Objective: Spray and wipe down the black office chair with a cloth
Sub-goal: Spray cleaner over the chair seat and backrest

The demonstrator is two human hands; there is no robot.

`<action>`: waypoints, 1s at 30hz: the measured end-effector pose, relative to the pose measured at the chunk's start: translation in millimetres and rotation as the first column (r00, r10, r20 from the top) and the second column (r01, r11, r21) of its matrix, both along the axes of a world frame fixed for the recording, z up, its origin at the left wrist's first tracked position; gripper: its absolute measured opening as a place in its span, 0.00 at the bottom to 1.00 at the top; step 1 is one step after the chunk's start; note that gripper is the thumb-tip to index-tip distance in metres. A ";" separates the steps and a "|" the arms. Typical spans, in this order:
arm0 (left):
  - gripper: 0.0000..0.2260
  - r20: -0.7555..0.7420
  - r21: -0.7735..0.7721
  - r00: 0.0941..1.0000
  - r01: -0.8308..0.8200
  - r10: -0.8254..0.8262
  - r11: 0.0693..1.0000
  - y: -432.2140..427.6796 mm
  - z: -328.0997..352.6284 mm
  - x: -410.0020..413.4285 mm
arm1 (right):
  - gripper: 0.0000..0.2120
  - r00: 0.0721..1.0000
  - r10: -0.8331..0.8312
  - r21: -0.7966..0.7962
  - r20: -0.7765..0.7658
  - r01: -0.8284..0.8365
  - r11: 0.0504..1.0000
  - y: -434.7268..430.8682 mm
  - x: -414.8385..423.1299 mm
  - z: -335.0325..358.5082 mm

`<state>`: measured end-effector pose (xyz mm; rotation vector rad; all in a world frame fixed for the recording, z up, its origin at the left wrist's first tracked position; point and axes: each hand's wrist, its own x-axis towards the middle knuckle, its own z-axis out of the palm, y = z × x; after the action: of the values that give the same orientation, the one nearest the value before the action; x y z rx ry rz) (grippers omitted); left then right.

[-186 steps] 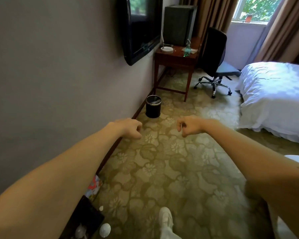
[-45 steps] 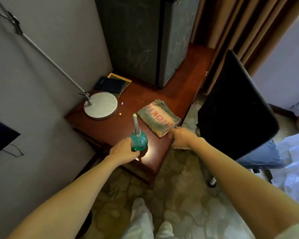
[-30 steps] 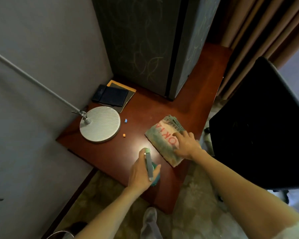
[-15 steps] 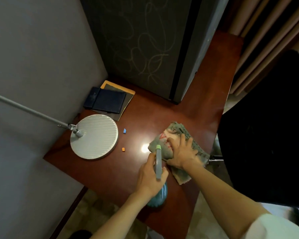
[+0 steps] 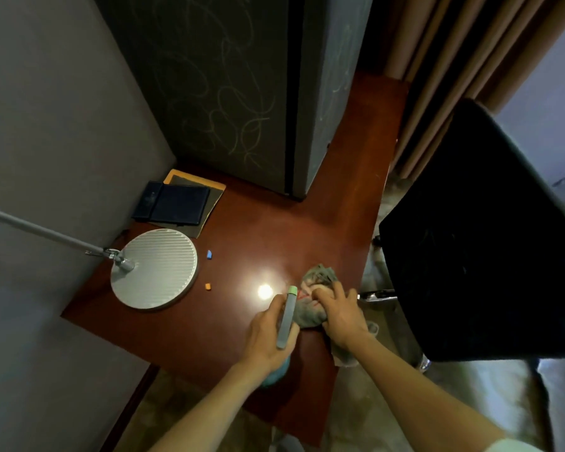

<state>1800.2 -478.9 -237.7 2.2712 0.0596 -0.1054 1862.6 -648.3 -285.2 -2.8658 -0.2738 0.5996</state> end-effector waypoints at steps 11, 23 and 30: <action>0.11 -0.091 -0.143 0.994 0.042 -0.055 0.989 -120.9 24.2 -41.0 | 0.26 0.987 -0.106 0.064 0.119 0.099 0.993 -152.5 -70.0 43.6; 0.03 -0.067 -0.328 0.995 -0.093 0.075 0.940 -266.2 44.7 -107.6 | 0.26 0.948 -0.138 0.151 0.286 0.097 0.984 -343.0 -178.5 88.9; 0.10 -0.065 -0.110 0.995 -0.084 0.078 0.990 -275.0 48.0 -138.3 | 0.27 0.944 -0.119 0.148 0.309 0.076 0.986 -353.3 -195.4 106.0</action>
<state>1661.9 -754.0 -189.7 2.1493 0.1737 -0.1320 1667.2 -1001.6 -179.2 -2.8131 -0.2077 0.0937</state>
